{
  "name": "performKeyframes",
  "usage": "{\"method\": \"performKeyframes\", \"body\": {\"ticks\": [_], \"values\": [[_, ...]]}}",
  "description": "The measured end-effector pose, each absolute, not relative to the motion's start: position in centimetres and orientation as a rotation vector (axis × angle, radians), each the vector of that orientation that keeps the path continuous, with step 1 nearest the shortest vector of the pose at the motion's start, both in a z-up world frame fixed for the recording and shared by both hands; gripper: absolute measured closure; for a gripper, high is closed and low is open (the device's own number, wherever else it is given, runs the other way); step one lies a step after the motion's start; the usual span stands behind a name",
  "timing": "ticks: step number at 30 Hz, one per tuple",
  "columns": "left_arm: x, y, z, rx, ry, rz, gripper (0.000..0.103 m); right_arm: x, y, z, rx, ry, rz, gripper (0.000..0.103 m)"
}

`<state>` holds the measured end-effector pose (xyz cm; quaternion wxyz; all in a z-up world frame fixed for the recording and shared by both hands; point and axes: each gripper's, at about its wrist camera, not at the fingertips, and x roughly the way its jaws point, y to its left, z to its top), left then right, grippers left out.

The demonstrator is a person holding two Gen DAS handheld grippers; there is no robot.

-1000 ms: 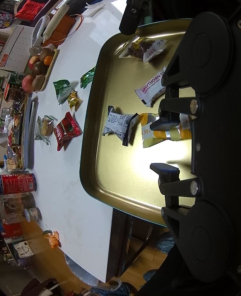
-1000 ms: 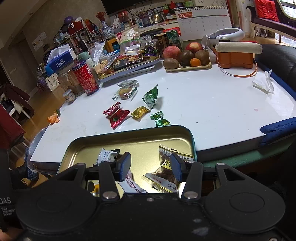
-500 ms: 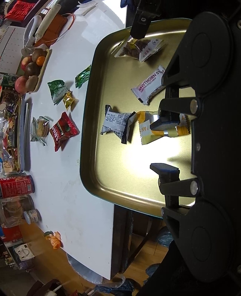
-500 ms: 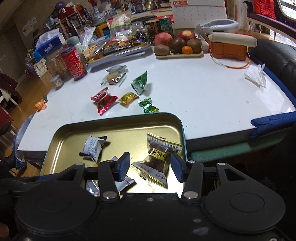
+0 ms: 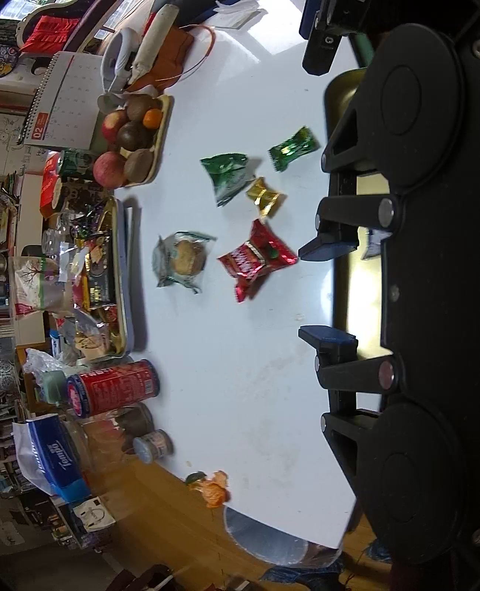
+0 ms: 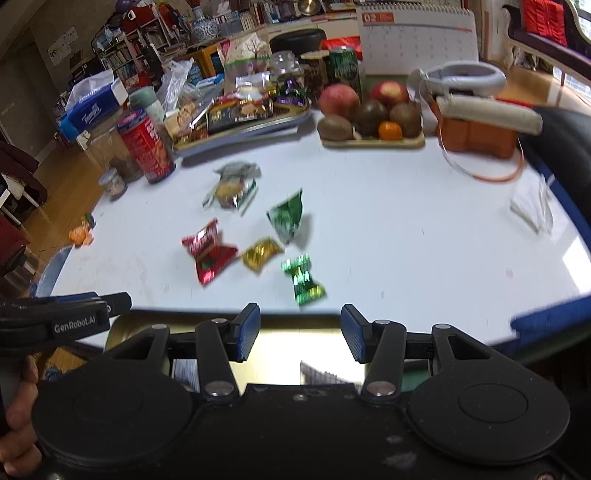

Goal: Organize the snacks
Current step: 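Move both open tools back over the remaining snacks on the table, then close the right gripper on the green packet while the left tool approaches the red packet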

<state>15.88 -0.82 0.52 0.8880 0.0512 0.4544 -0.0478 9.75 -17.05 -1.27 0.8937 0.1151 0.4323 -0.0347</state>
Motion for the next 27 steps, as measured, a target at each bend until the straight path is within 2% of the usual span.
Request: {"method": "performKeyframes", "body": {"ticks": [7,13,20,27], "values": [[23.0,-1.1,2.1,0.084,0.927,-0.082,0.054,17.3,-18.3,1.1,0.222,0.872,-0.085,0.051],[28.3,-1.8,1.0,0.063,0.966,-0.064,0.054,24.2,-19.3,1.2,0.24,0.919,-0.102,0.051],[31.2,-1.4,-1.4,-0.004,1.093,-0.086,0.055,30.4,-19.8,-1.7,0.34,1.056,-0.093,0.051],[31.7,-0.2,-2.7,-0.005,1.139,-0.029,0.055,32.3,-19.2,-6.1,0.403,1.201,-0.115,0.05]]}}
